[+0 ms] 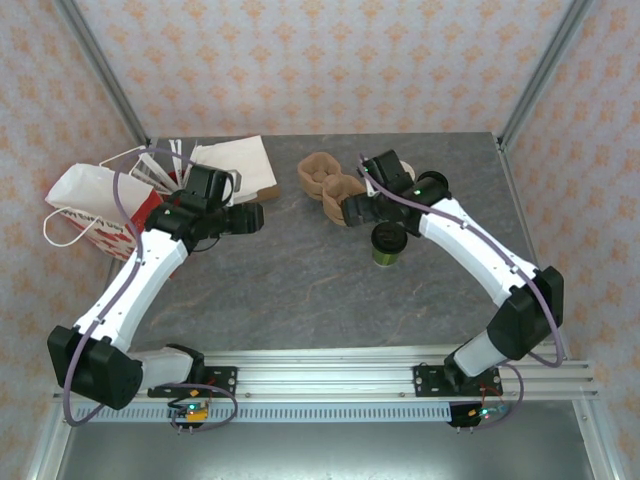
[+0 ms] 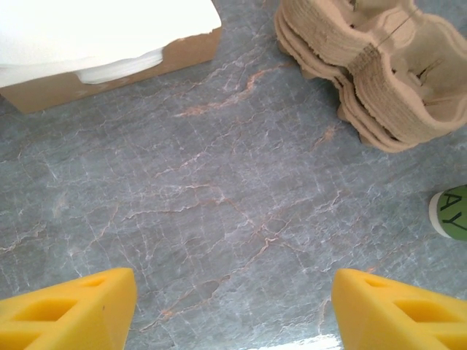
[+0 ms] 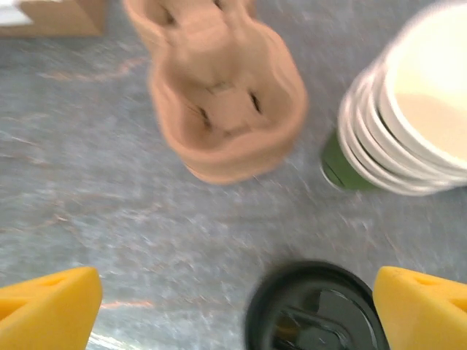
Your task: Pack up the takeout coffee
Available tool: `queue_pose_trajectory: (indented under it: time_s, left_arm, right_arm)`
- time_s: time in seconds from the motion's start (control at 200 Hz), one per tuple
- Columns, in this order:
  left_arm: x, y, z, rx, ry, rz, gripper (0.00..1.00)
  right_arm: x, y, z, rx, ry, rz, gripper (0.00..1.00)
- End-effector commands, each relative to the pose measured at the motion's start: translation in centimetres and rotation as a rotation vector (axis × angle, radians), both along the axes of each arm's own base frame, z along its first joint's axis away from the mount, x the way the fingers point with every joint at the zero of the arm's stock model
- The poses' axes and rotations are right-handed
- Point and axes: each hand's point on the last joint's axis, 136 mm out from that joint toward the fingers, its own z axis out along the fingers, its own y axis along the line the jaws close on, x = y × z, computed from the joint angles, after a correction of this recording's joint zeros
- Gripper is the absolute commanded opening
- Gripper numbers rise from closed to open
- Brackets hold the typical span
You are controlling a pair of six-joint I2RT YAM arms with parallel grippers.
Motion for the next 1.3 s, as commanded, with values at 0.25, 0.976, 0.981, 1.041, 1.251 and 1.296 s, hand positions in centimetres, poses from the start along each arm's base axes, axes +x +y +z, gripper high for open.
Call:
queue_pose_trajectory:
  time_s: [0.25, 0.976, 0.981, 1.041, 1.251, 1.296]
  left_arm:
    - [-2.8, 7.4, 10.6, 0.222, -0.224, 0.244, 0.75]
    - [1.7, 21.9, 7.0, 0.119, 0.003, 0.704, 0.73]
    - [1.7, 21.9, 7.0, 0.119, 0.002, 0.704, 0.73]
    - [2.6, 21.8, 6.6, 0.109, 0.012, 0.685, 0.71]
    - [4.5, 22.3, 4.7, 0.108, 0.063, 0.678, 0.61]
    - [4.7, 22.2, 4.5, 0.105, 0.068, 0.673, 0.55]
  right_arm:
    - [1.1, 5.2, 2.8, 0.186, -0.13, 0.08, 0.9]
    - [-1.5, 5.8, 2.2, 0.319, -0.136, 0.128, 0.9]
    - [-1.5, 5.8, 2.2, 0.32, -0.135, 0.128, 0.9]
    - [-1.5, 6.0, 1.9, 0.316, -0.126, 0.134, 0.9]
    - [-1.4, 6.2, 0.9, 0.301, -0.101, 0.141, 0.9]
    - [-1.4, 6.3, 0.6, 0.294, -0.092, 0.145, 0.9]
